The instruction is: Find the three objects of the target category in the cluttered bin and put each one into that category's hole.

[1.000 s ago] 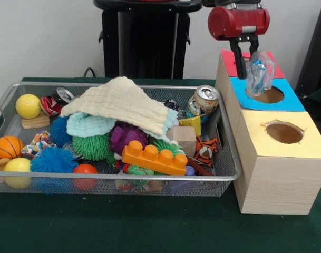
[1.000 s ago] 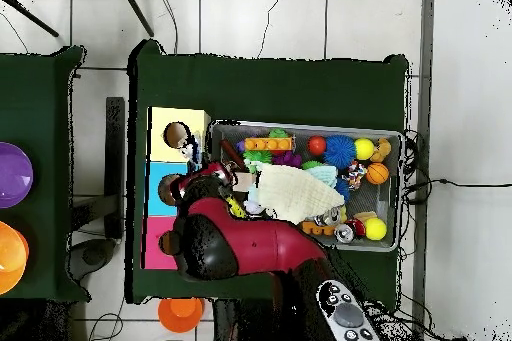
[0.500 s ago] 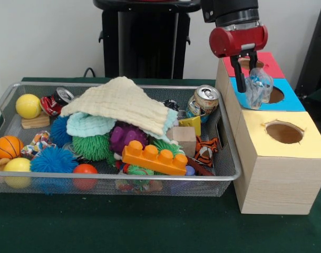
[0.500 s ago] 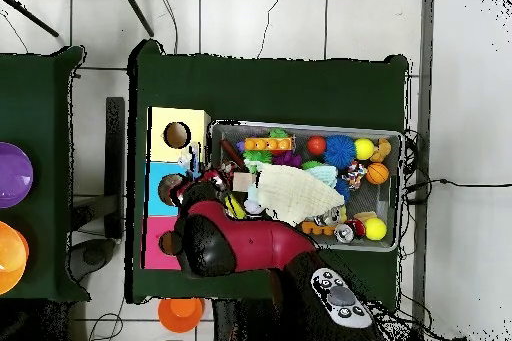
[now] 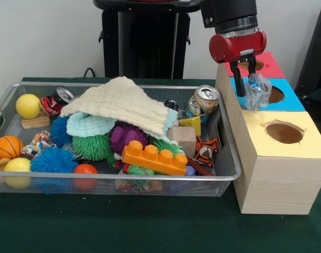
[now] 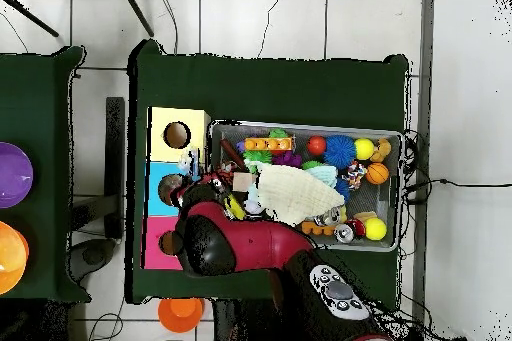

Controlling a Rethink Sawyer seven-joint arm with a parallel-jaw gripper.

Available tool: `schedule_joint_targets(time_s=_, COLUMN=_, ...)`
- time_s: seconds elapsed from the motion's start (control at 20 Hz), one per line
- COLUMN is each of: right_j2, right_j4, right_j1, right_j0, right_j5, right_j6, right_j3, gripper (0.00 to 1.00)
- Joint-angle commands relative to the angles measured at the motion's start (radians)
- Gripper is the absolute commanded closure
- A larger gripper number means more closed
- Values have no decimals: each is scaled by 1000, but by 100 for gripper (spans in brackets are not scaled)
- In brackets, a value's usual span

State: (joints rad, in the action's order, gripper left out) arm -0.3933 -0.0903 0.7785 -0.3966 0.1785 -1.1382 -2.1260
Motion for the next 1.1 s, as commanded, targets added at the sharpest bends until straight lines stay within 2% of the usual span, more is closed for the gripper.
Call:
schedule_joint_targets(time_s=0.05, right_j2=-43, right_j4=26, right_j1=3, right_j0=-16, right_j5=-37, right_j6=-250, right_j3=28, gripper=100)
schedule_joint_targets(time_s=0.55, right_j2=-44, right_j4=54, right_j1=54, right_j0=11, right_j5=-69, right_j6=-267, right_j3=-2, gripper=100)
schedule_joint_targets(time_s=0.8, right_j2=-14, right_j4=64, right_j1=25, right_j0=38, right_j5=-119, right_j6=-251, right_j3=-23, gripper=100)
schedule_joint_targets(time_s=1.1, right_j2=-52, right_j4=59, right_j1=-11, right_j0=18, right_j5=-128, right_j6=-257, right_j3=-41, gripper=100)
